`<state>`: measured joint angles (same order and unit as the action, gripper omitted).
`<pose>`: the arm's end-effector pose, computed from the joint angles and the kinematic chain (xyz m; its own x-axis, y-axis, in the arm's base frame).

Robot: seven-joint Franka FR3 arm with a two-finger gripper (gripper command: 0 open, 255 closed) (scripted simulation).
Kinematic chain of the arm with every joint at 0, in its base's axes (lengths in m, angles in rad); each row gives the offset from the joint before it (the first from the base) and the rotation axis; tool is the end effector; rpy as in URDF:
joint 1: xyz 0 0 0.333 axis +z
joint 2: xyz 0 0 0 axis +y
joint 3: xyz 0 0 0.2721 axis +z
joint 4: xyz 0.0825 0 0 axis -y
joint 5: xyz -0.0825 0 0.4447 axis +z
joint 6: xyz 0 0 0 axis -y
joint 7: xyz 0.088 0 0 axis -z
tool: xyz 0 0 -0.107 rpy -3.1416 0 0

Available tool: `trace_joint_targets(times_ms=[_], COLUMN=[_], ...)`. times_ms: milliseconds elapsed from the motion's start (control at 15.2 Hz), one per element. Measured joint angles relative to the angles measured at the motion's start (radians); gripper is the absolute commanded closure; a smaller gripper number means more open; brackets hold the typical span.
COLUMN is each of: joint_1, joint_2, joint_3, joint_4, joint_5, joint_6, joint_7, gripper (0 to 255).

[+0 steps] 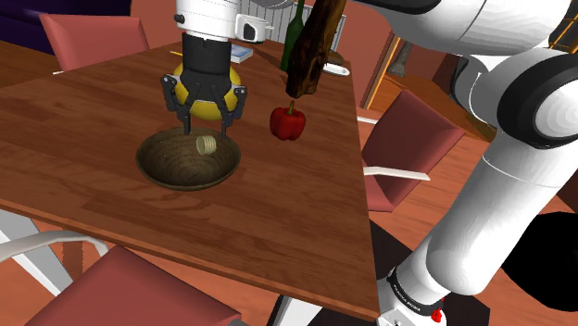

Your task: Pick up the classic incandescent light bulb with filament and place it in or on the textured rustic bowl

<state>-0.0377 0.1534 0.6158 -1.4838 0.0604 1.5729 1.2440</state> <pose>0.5511 0.3403 0.5477 0.7747 -0.6138 -0.1520 -0.6226 -0.7825 -0.0132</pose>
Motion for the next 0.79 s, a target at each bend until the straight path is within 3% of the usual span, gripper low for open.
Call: trace_joint_targets(times_ms=[330, 594, 792], joint_1=[0.0, 0.018, 0.022], joint_2=[0.0, 0.05, 0.061], joint_3=[0.0, 0.003, 0.003], joint_4=[0.0, 0.158, 0.198], joint_5=[0.0, -0.028, -0.035], joint_6=[0.0, -0.114, -0.144], joint_7=[0.0, 0.021, 0.024], gripper=[0, 0, 0])
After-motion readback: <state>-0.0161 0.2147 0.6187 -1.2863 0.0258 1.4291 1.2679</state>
